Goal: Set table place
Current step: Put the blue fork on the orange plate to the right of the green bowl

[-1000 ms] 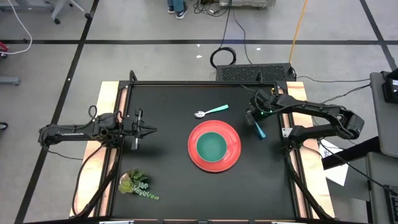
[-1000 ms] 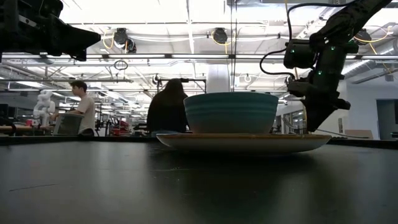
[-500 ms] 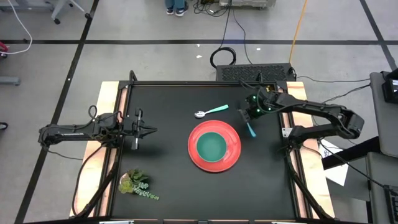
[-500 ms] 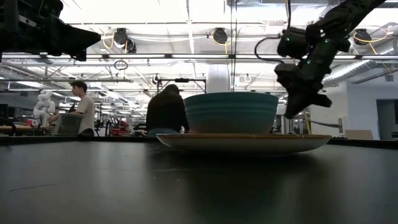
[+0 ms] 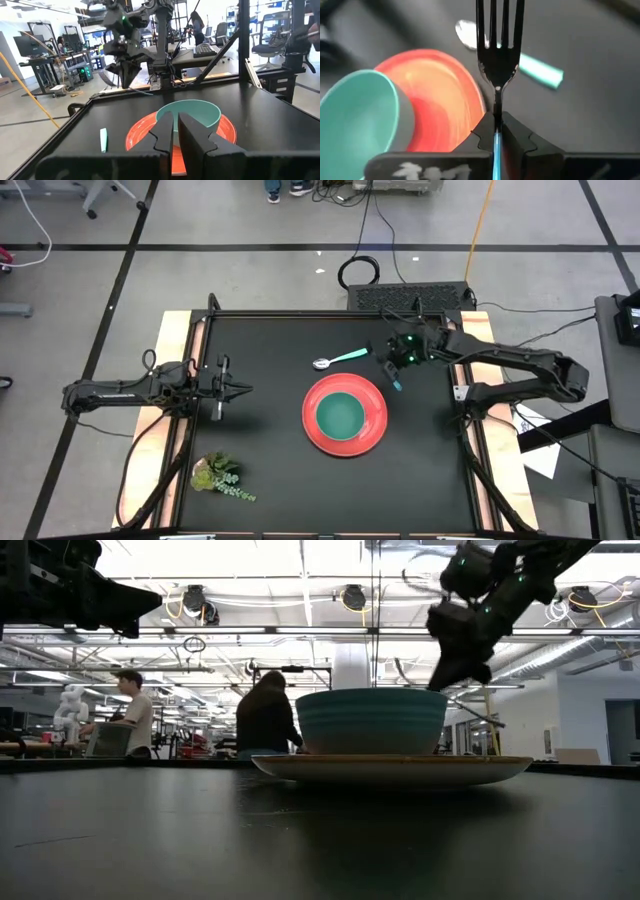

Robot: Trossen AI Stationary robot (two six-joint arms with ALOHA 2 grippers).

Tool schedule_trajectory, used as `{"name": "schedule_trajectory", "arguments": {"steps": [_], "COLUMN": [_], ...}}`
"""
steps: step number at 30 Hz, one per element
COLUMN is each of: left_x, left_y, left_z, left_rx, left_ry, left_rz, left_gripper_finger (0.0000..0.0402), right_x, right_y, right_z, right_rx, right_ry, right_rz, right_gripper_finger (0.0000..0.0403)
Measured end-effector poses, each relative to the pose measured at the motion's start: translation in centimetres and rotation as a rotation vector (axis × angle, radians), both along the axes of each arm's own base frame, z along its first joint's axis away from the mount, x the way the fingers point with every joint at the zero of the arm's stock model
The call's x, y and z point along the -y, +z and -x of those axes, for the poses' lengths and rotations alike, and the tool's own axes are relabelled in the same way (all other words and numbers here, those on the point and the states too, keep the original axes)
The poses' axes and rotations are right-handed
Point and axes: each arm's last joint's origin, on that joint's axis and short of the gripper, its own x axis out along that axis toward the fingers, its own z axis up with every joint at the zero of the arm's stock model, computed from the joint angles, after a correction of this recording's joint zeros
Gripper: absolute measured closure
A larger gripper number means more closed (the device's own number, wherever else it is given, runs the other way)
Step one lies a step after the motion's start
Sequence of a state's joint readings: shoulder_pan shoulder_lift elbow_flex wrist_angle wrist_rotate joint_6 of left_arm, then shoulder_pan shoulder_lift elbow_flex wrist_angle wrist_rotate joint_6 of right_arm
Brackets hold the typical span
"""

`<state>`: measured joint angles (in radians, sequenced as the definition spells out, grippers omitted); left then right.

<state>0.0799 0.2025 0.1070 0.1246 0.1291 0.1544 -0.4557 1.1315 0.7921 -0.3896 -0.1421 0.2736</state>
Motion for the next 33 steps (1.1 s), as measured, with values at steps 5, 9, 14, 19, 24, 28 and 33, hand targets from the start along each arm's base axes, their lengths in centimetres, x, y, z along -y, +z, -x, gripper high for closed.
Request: {"name": "schedule_trajectory", "arguments": {"steps": [5,9,14,19,24,28,33], "left_x": [0.0,0.0,0.0,0.0,0.0,0.0,0.0], "left_y": [0.0,0.0,0.0,0.0,0.0,0.0,0.0], "left_z": [0.0,0.0,0.0,0.0,0.0,0.0,0.0], "left_rx": [-0.001,-0.001,-0.001,-0.001,-0.001,-0.001,-0.001], "left_ry": [0.0,0.0,0.0,0.0,0.0,0.0,0.0], "left_rz": [0.002,0.003,0.002,0.007,0.007,0.007,0.007], "left_gripper_finger": [0.0369,0.0369,0.0369,0.0369,0.0369,0.0369,0.0369], "right_x": [-1.1,-1.6,-2.0,-3.1,-4.3,-5.3,-6.5], "right_y": [2.1,3.1,3.8,4.2,3.0,1.9,0.8], "right_z": [0.2,0.9,1.6,2.4,3.4,3.9,4.5], "right_rx": [0.125,0.166,0.194,0.219,0.249,0.302,0.378], "right_ry": [0.055,0.075,0.11,0.165,0.209,0.252,0.332], "right_rz": [0.093,0.128,0.175,0.21,0.216,0.231,0.237], "right_gripper_finger": [0.0399,0.0399,0.0399,0.0399,0.0399,0.0399,0.0399]}}
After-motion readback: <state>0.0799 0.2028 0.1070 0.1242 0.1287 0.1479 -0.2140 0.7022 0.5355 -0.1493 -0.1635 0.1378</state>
